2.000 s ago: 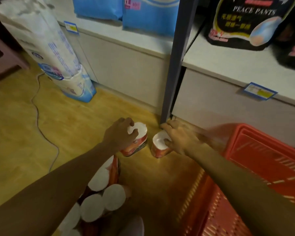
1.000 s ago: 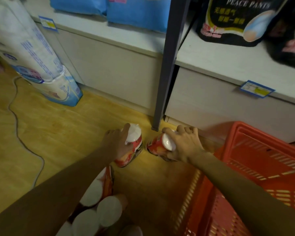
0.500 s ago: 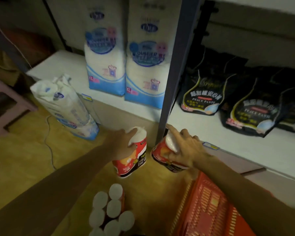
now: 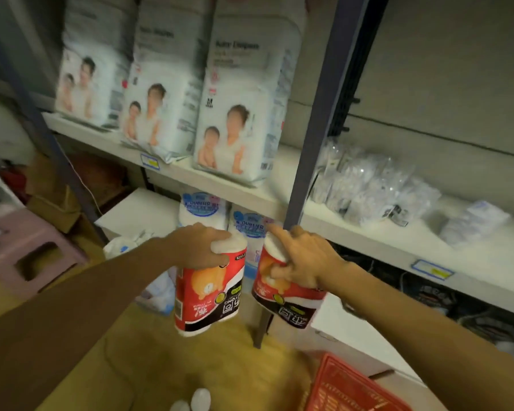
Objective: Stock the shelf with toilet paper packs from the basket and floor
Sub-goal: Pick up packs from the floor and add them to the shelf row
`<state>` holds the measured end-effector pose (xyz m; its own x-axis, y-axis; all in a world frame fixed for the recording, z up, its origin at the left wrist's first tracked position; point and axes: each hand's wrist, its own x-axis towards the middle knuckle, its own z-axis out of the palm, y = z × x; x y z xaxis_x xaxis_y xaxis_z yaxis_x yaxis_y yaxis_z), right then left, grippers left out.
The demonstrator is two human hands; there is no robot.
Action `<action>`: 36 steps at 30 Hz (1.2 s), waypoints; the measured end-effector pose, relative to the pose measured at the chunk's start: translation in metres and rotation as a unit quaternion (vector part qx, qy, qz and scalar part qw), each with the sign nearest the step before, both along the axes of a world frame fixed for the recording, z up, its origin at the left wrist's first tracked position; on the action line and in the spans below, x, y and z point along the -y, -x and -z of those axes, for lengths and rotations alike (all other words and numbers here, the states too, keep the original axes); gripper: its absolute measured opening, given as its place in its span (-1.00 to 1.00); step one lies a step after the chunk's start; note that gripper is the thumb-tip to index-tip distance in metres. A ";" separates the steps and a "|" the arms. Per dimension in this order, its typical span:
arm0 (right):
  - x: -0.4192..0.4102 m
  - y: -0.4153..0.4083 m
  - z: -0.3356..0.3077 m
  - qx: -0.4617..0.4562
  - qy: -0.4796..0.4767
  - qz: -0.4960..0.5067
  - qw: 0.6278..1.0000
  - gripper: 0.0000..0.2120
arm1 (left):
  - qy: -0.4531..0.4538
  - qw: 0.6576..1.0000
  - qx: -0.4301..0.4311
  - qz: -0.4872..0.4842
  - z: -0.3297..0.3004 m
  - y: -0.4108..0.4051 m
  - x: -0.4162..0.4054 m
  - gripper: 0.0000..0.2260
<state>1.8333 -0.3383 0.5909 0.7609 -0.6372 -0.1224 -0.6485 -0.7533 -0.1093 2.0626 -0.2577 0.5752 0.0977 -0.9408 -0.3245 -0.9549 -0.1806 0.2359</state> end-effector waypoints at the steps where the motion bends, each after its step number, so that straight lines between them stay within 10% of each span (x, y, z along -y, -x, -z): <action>1: 0.000 -0.001 -0.023 0.005 -0.010 0.002 1.000 -0.20 | -0.008 1.000 -0.012 0.005 -0.025 0.000 0.000 -0.35; 16: 0.022 0.052 -0.338 0.011 0.020 0.074 0.997 -0.21 | 0.079 0.986 0.038 0.139 -0.338 0.055 0.040 -0.41; 27: -0.014 0.149 -0.433 0.108 0.044 0.211 0.970 -0.21 | 0.138 0.966 0.041 0.213 -0.409 0.098 0.058 -0.39; 36: -0.037 0.234 -0.443 0.463 0.063 0.250 0.848 -0.32 | 0.094 0.967 0.071 0.225 -0.405 0.147 0.044 -0.47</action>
<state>1.5994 -0.3009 1.0338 0.1245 -0.8721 0.4731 -0.5698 -0.4533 -0.6855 1.9157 -0.3017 0.9804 -0.3038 -0.9398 -0.1563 -0.9521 0.2936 0.0848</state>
